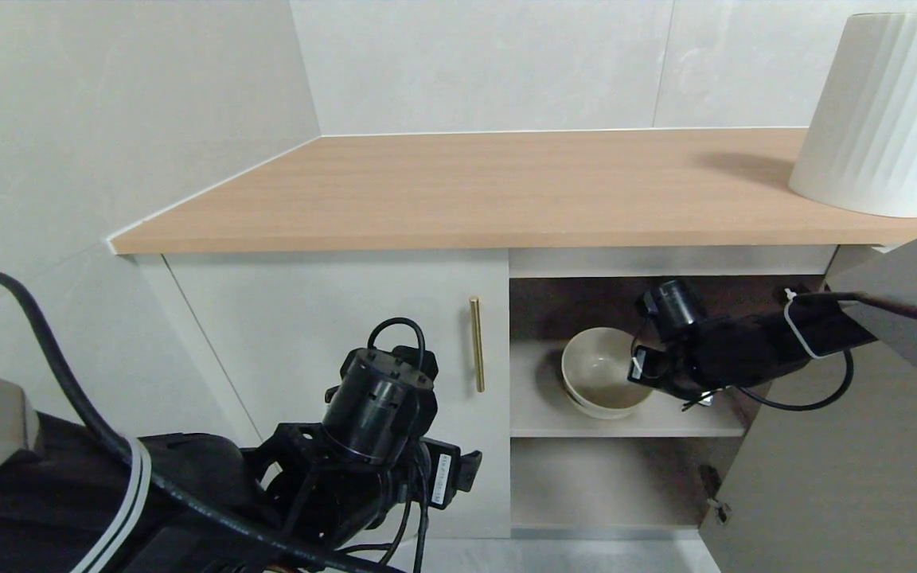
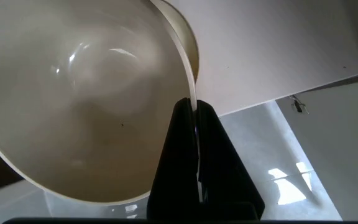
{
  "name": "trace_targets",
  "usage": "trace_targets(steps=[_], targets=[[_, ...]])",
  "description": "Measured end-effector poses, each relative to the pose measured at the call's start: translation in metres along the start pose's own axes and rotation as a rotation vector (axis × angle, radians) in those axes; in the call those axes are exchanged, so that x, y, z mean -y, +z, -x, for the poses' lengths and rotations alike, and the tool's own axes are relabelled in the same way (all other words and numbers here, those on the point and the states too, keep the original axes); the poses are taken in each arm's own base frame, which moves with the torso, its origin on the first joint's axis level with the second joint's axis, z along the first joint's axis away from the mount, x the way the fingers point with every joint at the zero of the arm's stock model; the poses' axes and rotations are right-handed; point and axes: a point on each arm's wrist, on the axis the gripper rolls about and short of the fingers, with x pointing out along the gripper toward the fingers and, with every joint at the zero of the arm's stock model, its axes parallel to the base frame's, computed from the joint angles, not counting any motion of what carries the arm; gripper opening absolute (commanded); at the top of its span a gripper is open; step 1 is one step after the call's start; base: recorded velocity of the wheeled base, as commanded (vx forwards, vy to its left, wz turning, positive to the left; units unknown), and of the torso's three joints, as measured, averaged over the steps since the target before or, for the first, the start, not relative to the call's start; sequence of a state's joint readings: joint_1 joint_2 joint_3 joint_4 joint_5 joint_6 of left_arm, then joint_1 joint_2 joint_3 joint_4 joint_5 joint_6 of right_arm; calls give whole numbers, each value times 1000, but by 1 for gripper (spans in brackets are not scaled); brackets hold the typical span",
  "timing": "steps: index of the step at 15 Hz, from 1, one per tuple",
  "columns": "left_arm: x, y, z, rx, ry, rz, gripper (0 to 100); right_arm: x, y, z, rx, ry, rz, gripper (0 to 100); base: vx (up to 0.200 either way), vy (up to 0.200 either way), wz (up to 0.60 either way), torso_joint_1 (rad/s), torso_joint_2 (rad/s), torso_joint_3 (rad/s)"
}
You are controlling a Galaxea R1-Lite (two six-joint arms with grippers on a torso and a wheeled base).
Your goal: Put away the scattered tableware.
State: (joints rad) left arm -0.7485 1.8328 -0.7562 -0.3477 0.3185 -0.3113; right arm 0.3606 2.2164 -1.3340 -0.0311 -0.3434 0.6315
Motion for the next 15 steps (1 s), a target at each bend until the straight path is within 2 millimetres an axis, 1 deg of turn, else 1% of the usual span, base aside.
trace_targets(steps=[8, 12, 13, 15], targets=[[0, 0, 0, 0, 0, 0, 100, -1, -5, -16, -4, -29, -12, 0, 0, 0, 0, 0, 0, 0], [0, 0, 0, 0, 0, -1, 100, -2, -5, -21, -3, -28, -21, 0, 0, 0, 0, 0, 0, 0], [0, 0, 0, 1, -1, 0, 100, -2, -5, -21, -3, -28, -21, 100, 0, 0, 0, 0, 0, 0], [0, 0, 0, 1, -1, 0, 100, -3, -5, -22, -5, -29, -21, 100, 0, 0, 0, 0, 0, 0]])
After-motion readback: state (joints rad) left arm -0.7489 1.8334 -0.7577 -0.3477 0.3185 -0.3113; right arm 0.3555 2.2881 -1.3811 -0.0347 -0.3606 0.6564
